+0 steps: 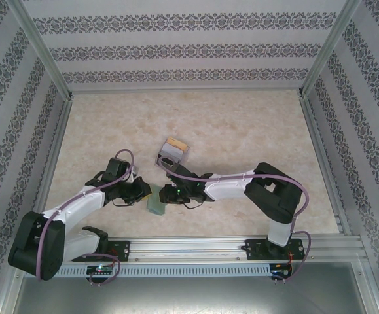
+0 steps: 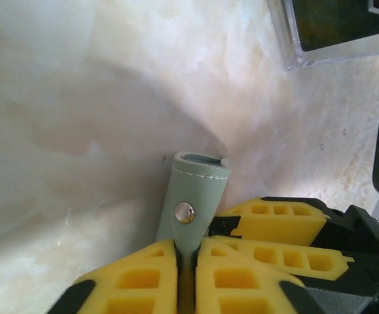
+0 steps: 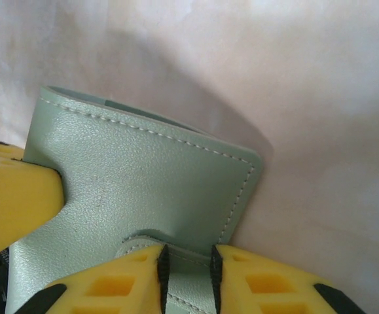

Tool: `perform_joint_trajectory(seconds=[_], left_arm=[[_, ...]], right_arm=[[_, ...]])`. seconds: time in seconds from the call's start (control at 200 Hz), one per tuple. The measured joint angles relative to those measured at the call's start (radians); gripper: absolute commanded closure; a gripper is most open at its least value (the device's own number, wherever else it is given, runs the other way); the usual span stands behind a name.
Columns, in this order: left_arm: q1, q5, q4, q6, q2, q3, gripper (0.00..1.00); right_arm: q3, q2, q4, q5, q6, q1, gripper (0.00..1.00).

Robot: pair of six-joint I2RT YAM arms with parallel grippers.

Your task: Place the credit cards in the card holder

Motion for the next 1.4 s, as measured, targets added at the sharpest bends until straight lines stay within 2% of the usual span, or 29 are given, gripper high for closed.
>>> perform_joint_trajectory(seconds=[0.29,0.575,0.649,0.829,0.954,1.194,1.399], left_arm=[[-0.01,0.004,0.076,-0.034,-0.074,-0.063,1.0],[-0.014,-0.011,0.1,-0.048,-0.087,-0.081,1.0],[-0.014,-0.024,0.1,-0.049,-0.087,-0.088,1.0],[-0.018,-0.03,0.098,-0.052,-0.09,-0.09,1.0],[-0.025,-0.03,0.096,-0.051,-0.096,-0.09,1.0],[-0.027,-0.029,0.097,-0.047,-0.101,-0.09,1.0],[-0.026,-0.036,0.094,-0.047,-0.108,-0.09,1.0]], right_arm=[[0.011,-0.063,-0.038,0.029,0.01,0.003,0.57],[0.113,0.013,-0.123,0.057,0.006,0.035,0.56],[0.155,0.035,-0.181,0.084,-0.002,0.047,0.58],[0.224,0.06,-0.304,0.193,-0.029,0.081,0.76],[0.238,0.06,-0.338,0.242,-0.033,0.095,0.85],[0.225,0.024,-0.37,0.295,-0.035,0.1,0.96],[0.153,-0.019,-0.434,0.352,-0.035,0.078,0.96]])
